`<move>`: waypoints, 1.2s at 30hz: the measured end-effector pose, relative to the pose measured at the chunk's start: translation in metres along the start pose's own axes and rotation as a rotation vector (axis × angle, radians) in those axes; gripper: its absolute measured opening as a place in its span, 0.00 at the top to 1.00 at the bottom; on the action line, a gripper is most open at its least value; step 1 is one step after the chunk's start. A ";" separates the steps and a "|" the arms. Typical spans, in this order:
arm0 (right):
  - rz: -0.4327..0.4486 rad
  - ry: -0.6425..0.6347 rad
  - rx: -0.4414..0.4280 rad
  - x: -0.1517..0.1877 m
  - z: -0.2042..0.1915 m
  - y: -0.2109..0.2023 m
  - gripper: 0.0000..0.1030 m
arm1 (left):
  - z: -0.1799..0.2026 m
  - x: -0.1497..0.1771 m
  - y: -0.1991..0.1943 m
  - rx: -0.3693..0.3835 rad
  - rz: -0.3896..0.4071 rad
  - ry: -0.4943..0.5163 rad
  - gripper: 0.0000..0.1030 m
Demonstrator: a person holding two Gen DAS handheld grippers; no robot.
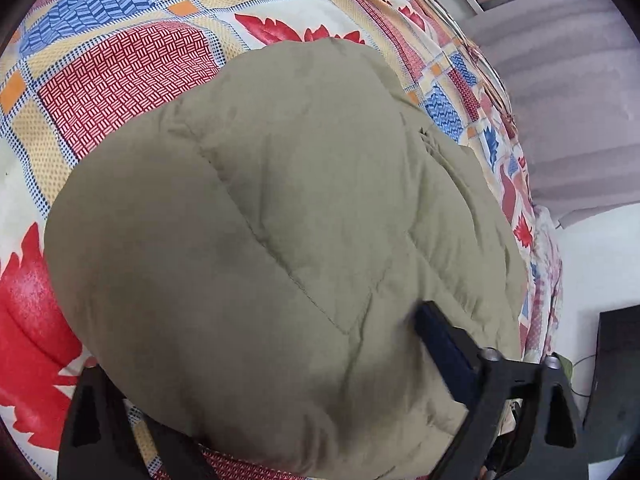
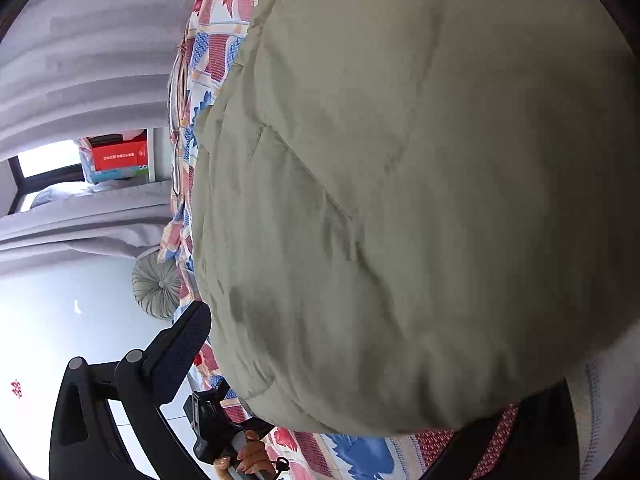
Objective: Fold large clothes
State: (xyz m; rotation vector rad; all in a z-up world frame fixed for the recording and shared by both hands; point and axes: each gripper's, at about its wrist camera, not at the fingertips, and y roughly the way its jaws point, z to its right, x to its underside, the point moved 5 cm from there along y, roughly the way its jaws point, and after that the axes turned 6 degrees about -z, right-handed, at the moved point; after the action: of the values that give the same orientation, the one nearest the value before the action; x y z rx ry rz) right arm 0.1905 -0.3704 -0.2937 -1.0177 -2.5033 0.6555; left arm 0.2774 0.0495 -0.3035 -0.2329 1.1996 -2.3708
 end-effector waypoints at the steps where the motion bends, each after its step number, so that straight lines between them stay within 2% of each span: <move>1: 0.000 0.001 0.003 -0.001 0.000 0.003 0.00 | 0.002 -0.002 0.001 0.016 -0.008 0.008 0.43; 2: -0.001 -0.001 0.007 -0.002 -0.001 0.006 0.00 | 0.003 -0.004 0.002 0.055 -0.021 0.007 0.65; 3: -0.002 -0.002 0.011 -0.002 -0.002 0.008 0.00 | 0.004 -0.005 0.000 0.075 -0.028 0.003 0.73; 5: 0.000 0.017 0.011 -0.002 -0.001 0.008 0.02 | 0.008 -0.007 -0.010 0.072 -0.013 0.032 0.80; 6: 0.009 0.037 0.006 -0.003 0.001 0.005 0.07 | 0.013 -0.007 -0.015 0.059 -0.003 0.066 0.82; 7: 0.020 0.065 0.000 -0.003 0.004 0.002 0.17 | 0.018 -0.005 -0.021 0.048 0.005 0.096 0.83; 8: 0.025 0.089 0.006 -0.004 0.008 0.000 0.46 | 0.023 -0.004 -0.026 0.033 0.015 0.128 0.83; 9: 0.021 0.108 0.002 -0.003 0.012 -0.002 0.57 | 0.029 -0.002 -0.033 0.018 0.027 0.159 0.84; 12: 0.031 0.075 -0.011 0.002 0.005 -0.011 0.74 | 0.039 0.007 -0.051 -0.001 0.040 0.224 0.84; 18: 0.018 -0.012 -0.010 0.034 -0.013 -0.044 0.75 | 0.022 0.041 -0.095 0.004 0.005 0.253 0.84; 21: -0.007 -0.030 0.000 0.061 -0.011 -0.060 0.75 | 0.003 0.072 -0.118 -0.032 -0.028 0.271 0.84; 27: -0.068 0.003 0.026 0.135 0.023 -0.091 0.75 | -0.047 0.137 -0.154 -0.086 -0.117 0.280 0.83; 31: -0.101 0.037 0.068 0.177 0.052 -0.104 0.75 | -0.079 0.169 -0.155 -0.185 -0.187 0.298 0.83; 34: -0.120 0.069 0.132 0.192 0.070 -0.105 0.70 | -0.095 0.181 -0.158 -0.287 -0.210 0.324 0.65; 35: -0.120 0.083 0.146 0.193 0.074 -0.105 0.65 | -0.098 0.183 -0.163 -0.314 -0.210 0.331 0.57; 36: -0.118 0.098 0.160 0.192 0.074 -0.105 0.61 | -0.102 0.184 -0.169 -0.343 -0.202 0.336 0.55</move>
State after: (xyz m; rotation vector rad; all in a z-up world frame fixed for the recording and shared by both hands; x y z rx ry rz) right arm -0.0334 -0.3198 -0.2692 -0.8185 -2.3633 0.7380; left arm 0.0245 0.1197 -0.2416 -0.0671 1.8215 -2.4259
